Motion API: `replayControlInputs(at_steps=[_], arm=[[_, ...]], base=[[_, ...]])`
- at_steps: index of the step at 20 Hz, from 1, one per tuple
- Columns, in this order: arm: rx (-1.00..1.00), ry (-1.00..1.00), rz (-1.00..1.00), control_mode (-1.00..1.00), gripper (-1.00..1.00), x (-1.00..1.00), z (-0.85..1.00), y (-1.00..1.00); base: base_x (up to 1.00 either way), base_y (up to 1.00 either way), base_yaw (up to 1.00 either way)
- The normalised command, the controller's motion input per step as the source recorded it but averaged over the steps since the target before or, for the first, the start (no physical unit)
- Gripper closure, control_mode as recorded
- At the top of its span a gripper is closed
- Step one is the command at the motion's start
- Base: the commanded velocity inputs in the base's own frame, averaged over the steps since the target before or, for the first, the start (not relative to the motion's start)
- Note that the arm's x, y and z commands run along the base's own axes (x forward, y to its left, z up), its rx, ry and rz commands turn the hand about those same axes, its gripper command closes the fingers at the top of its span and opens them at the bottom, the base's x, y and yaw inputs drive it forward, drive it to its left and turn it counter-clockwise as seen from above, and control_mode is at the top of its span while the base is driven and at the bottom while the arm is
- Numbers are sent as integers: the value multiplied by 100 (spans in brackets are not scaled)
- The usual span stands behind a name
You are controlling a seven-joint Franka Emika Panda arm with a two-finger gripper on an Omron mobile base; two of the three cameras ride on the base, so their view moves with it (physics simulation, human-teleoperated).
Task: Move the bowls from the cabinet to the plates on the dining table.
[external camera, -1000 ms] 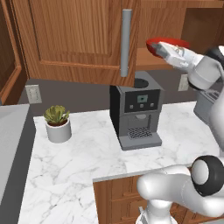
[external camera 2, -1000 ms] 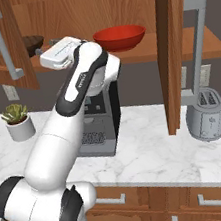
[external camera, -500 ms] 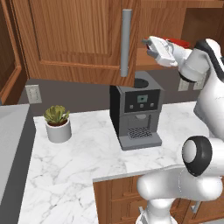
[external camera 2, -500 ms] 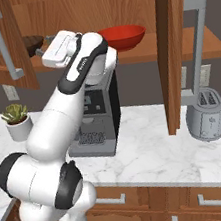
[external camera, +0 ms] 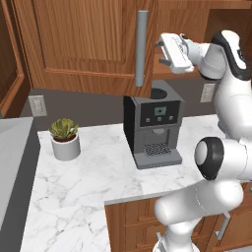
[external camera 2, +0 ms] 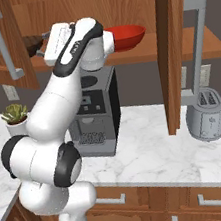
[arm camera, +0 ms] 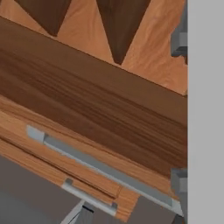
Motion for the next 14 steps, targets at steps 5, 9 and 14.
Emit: replayControlInputs(at_steps=[5,9,14], arm=[[-17,-20,1,-100,-100,19,-2,15],[-15,-20,0,-100,-100,26,-8,16],[-12,-20,0,-100,-100,31,-10,10]], base=[[0,0,0],[0,0,0],[0,0,0]])
